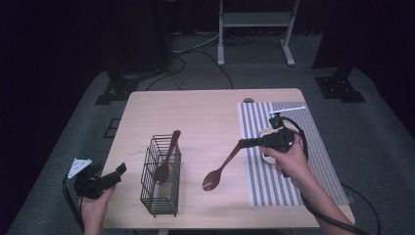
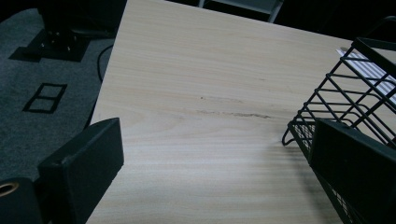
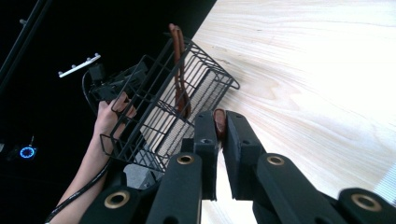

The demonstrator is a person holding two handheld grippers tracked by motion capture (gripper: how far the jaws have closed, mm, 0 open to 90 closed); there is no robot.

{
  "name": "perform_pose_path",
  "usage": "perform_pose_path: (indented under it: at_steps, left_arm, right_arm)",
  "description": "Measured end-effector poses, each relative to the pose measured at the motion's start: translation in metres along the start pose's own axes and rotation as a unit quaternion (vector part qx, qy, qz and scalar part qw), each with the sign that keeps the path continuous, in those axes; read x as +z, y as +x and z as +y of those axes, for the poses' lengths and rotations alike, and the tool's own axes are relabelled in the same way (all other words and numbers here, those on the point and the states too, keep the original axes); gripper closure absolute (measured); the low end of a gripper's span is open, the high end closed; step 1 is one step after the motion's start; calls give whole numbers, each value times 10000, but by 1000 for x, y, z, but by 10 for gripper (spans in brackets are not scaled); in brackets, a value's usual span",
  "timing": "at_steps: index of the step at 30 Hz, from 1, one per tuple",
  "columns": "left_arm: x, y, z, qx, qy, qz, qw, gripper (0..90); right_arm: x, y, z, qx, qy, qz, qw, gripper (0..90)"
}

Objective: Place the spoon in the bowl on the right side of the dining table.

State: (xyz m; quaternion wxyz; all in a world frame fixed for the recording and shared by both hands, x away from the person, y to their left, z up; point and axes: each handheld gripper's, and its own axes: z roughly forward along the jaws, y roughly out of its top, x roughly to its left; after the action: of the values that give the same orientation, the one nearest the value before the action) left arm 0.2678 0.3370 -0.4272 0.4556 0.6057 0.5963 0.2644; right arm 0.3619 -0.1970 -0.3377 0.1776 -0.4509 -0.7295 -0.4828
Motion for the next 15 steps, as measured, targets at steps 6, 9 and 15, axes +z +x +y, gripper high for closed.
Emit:
perform_pose_path:
  at_steps: [6,9,15]
  left_arm:
    - [1,0,0,-1,-9,9,10000,24]
    - [1,-1,0,14,6,8,10000,25]
    - [1,-1,-1,10,12,11,10000,25]
  right_arm:
    - [-6,-9,-4,96,-18,-79,9999,832]
    - [-8,-14,-5,133,-42,-108,9998,832]
    - [-14,-20,-8,202,-63,-160,9996,832]
